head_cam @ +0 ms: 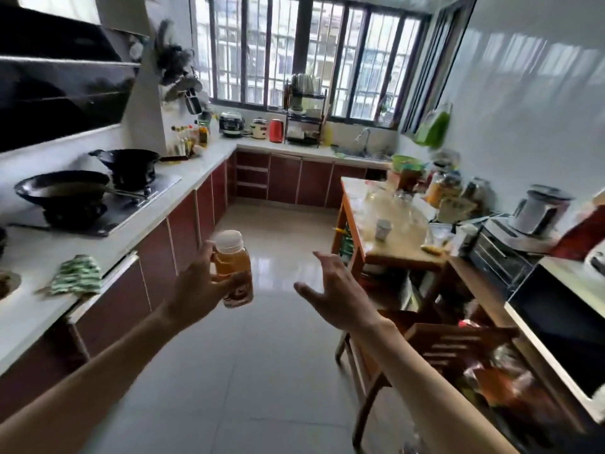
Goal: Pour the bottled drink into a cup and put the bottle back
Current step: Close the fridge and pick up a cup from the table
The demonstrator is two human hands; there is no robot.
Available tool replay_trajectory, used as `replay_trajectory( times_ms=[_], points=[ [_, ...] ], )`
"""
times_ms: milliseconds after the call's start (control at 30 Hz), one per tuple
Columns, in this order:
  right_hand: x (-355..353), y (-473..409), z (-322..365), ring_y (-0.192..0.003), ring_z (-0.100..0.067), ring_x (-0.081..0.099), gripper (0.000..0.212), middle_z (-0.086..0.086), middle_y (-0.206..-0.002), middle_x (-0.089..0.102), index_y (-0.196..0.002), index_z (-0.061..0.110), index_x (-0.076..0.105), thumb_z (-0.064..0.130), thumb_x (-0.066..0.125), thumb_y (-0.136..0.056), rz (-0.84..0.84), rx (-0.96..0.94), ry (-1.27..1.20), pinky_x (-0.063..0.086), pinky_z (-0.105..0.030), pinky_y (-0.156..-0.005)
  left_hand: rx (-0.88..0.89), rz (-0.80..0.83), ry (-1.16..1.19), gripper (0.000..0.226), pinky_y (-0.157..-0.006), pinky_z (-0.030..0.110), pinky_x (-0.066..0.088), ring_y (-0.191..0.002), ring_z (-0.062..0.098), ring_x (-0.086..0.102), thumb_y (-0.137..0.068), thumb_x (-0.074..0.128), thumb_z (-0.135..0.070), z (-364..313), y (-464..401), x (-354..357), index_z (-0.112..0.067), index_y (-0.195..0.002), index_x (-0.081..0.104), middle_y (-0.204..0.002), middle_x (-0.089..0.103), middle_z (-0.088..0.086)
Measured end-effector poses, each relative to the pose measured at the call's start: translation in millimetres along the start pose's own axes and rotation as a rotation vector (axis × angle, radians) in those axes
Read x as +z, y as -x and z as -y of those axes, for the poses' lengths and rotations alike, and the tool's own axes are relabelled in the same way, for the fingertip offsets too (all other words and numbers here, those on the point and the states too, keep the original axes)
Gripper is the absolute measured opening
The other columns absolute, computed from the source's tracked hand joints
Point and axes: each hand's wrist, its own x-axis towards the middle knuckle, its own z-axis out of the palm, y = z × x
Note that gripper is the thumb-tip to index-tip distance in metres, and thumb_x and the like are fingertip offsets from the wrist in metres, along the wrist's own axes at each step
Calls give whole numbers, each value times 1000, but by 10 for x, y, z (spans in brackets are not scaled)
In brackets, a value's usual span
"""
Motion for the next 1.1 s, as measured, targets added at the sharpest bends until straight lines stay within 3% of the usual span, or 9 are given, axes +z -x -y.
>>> replay_trajectory(
  times_ms=[67, 133, 200, 333, 500, 667, 833, 1000, 1100],
  points=[
    [-34, -71, -365, -137, -30, 43, 81, -12, -154, 38, -154, 12, 29, 65, 46, -95, -68, 119, 108, 43, -42, -108, 28, 70, 4, 85, -82, 56, 61, -99, 30, 72, -68, 74, -63, 81, -275, 263, -14, -131, 44, -124, 64, 13],
    [-16, -122, -625, -131, -29, 47, 79, -13, -148, 42, -151, 11, 33, 67, 40, -96, -107, 204, 175, 46, -41, -102, 28, 85, -20, 75, -83, 55, 60, -99, 32, 71, -75, 76, -49, 57, -465, 520, -12, -132, 44, -123, 62, 11],
    [39, -218, -843, -131, -28, 46, 77, -12, -148, 43, -151, 12, 33, 66, 40, -96, -102, 256, 191, 45, -40, -102, 25, 96, -20, 62, -82, 48, 60, -96, 30, 70, -81, 78, -33, 99, -692, 789, -11, -129, 46, -116, 62, 4],
    [232, -671, -1257, -137, -27, 41, 75, -10, -151, 40, -153, 12, 31, 61, 42, -97, -96, 374, 175, 39, -41, -109, 37, 201, 16, 59, -74, 31, 55, -90, 22, 69, -83, 78, -29, 364, -1355, 1224, -14, -129, 45, -116, 61, 1],
    [490, -1504, -1701, -141, -27, 38, 79, -10, -156, 36, -156, 13, 23, 61, 43, -97, -109, 518, 146, 36, -41, -112, 92, 279, 41, 64, -84, 41, 59, -104, 30, 67, -81, 77, -29, 756, -2342, 1571, -13, -133, 42, -127, 60, 9],
    [635, -2354, -2077, -143, -27, 39, 83, -10, -158, 35, -158, 14, 20, 59, 51, -95, -198, 749, 29, 40, -41, -110, 92, 379, 47, 58, -87, 45, 58, -110, 35, 66, -82, 78, -25, 1006, -3423, 1913, -13, -127, 44, -130, 61, 14],
    [820, -2988, -2583, -141, -29, 42, 85, -11, -158, 36, -156, 10, 22, 55, 58, -93, -269, 936, -136, 43, -41, -107, 72, 483, 89, 50, -80, 29, 54, -101, 23, 62, -83, 77, -22, 1155, -4361, 2381, -14, -121, 44, -118, 59, 4],
    [913, -3567, -3266, -141, -30, 41, 89, -15, -156, 36, -154, 7, 20, 44, 69, -89, -370, 1013, -350, 39, -40, -111, 18, 573, 112, 46, -72, 23, 51, -100, 24, 63, -83, 78, -20, 1365, -5091, 2997, -17, -114, 45, -112, 57, -1],
    [889, -4006, -3868, -139, -30, 42, 97, -16, -153, 37, -154, 5, 17, 39, 76, -85, -474, 1039, -435, 41, -42, -112, 2, 608, 107, 47, -74, 28, 54, -99, 24, 63, -82, 79, -20, 1429, -5589, 3477, -16, -114, 45, -112, 58, 0]
  ],
)
